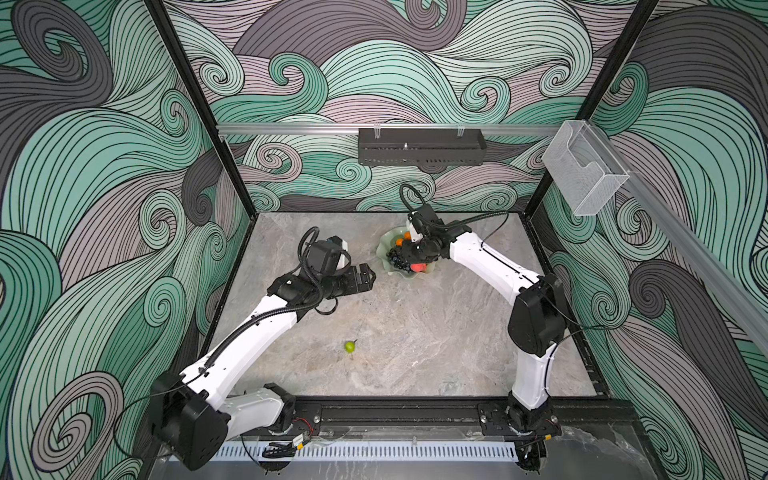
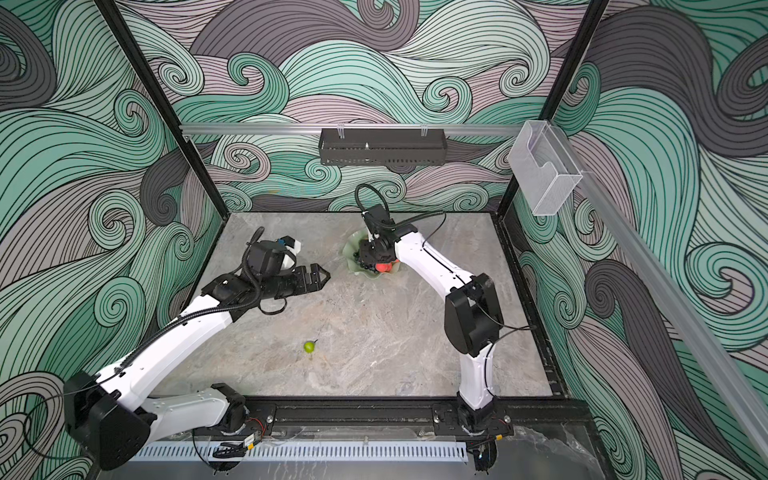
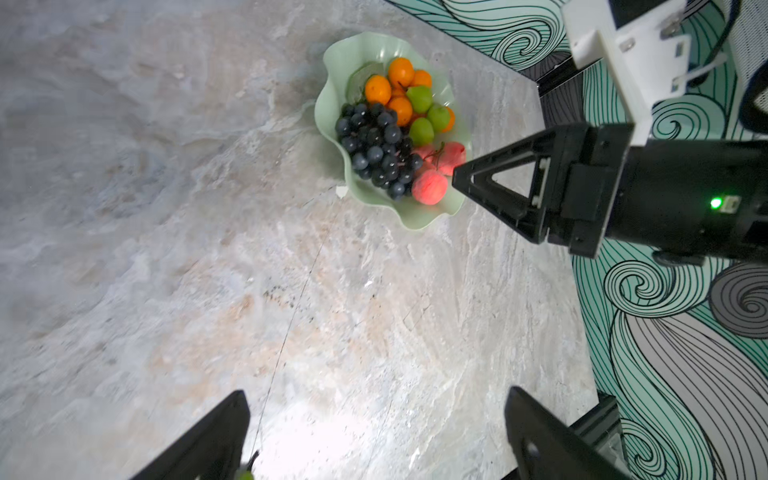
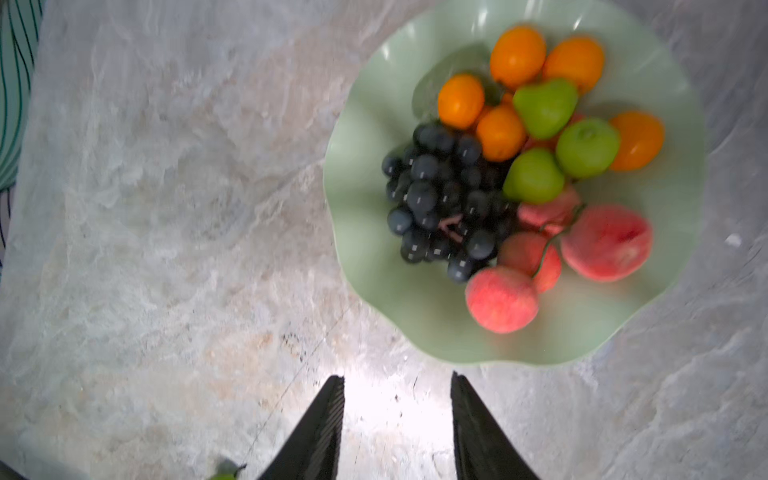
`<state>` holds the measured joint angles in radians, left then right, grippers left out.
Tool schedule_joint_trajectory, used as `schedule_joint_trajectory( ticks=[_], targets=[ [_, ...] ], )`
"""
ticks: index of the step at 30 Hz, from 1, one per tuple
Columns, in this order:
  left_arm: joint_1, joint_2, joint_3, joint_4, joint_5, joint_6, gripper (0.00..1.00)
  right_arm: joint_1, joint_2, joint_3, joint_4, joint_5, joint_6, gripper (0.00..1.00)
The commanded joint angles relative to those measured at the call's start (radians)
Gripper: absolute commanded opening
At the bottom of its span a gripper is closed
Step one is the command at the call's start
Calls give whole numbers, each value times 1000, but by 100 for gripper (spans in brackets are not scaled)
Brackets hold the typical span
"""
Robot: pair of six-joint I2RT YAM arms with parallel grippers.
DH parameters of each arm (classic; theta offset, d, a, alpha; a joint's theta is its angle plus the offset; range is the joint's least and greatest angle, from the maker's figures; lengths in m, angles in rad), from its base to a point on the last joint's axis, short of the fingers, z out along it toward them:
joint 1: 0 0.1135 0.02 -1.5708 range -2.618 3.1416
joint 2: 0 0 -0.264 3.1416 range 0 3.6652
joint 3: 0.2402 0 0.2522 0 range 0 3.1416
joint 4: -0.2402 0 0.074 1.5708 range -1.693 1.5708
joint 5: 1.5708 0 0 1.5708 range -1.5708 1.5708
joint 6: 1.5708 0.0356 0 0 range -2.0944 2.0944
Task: Place and organize the fake fruits in the fruit bowl
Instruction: 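Move the right gripper back to the last green pear on the table, then close the right gripper on the green pear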
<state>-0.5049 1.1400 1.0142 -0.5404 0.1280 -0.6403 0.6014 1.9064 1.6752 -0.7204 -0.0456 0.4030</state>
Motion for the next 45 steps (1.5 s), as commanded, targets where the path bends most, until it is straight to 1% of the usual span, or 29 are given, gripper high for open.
schedule_joint_trajectory(
  ticks=[1, 7, 11, 17, 22, 26, 31, 36, 45],
  targets=[
    [6, -118, -50, -110, -79, -37, 98, 61, -79, -110, 64, 19, 88, 44],
    [4, -356, -180, -221, -159, -104, 99, 204, -131, -246, 113, 8, 196, 44],
    [5, -464, -199, -353, -207, -135, 99, 313, -113, -278, 141, 7, 256, 44],
    [5, -573, -189, -509, -259, -186, 99, 447, -27, -228, 151, 4, 284, 44],
    [5, -627, -148, -624, -316, -204, 99, 518, 57, -145, 123, 4, 279, 43],
    [4, -637, -132, -655, -334, -198, 98, 550, 127, -83, 95, 5, 274, 43],
    [5, -629, -137, -636, -326, -193, 99, 559, 198, -21, 47, 19, 268, 43],
    [5, -619, -140, -619, -322, -188, 99, 559, 234, 11, 25, 32, 254, 42],
    [5, -618, -152, -609, -322, -188, 99, 560, 280, 45, 1, 12, 244, 42]
  ],
)
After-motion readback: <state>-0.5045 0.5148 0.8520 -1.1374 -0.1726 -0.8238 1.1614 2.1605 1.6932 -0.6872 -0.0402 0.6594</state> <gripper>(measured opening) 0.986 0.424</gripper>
